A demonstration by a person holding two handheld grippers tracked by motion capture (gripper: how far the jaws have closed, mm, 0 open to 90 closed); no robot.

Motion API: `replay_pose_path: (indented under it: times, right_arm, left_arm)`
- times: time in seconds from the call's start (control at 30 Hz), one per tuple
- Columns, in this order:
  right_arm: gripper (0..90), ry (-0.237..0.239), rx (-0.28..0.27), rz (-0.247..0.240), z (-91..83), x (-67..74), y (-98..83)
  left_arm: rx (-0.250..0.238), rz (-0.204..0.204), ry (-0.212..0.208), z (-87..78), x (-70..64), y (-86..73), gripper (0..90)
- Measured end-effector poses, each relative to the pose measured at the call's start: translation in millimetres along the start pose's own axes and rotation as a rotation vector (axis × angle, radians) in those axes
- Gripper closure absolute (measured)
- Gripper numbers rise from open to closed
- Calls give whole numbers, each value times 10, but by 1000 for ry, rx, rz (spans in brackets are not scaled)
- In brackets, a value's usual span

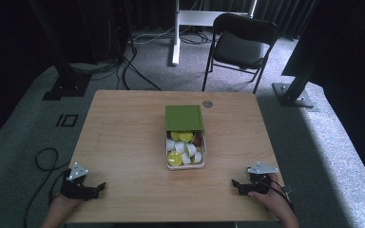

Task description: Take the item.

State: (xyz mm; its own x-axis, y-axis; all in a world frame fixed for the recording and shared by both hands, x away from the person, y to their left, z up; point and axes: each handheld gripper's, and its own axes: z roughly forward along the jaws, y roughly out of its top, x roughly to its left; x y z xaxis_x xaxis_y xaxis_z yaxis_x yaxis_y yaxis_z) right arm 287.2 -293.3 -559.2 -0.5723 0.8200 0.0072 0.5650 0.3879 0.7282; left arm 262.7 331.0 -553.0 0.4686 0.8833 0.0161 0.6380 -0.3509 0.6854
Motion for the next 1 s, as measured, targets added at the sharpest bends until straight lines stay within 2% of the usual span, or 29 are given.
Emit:
replay_pose_path:
  times: [1.0]
  right_arm:
    - [119,-7,-2,6,3,5,3]
  left_arm:
    - [-1,9,-12,-3,-2,-5,4]
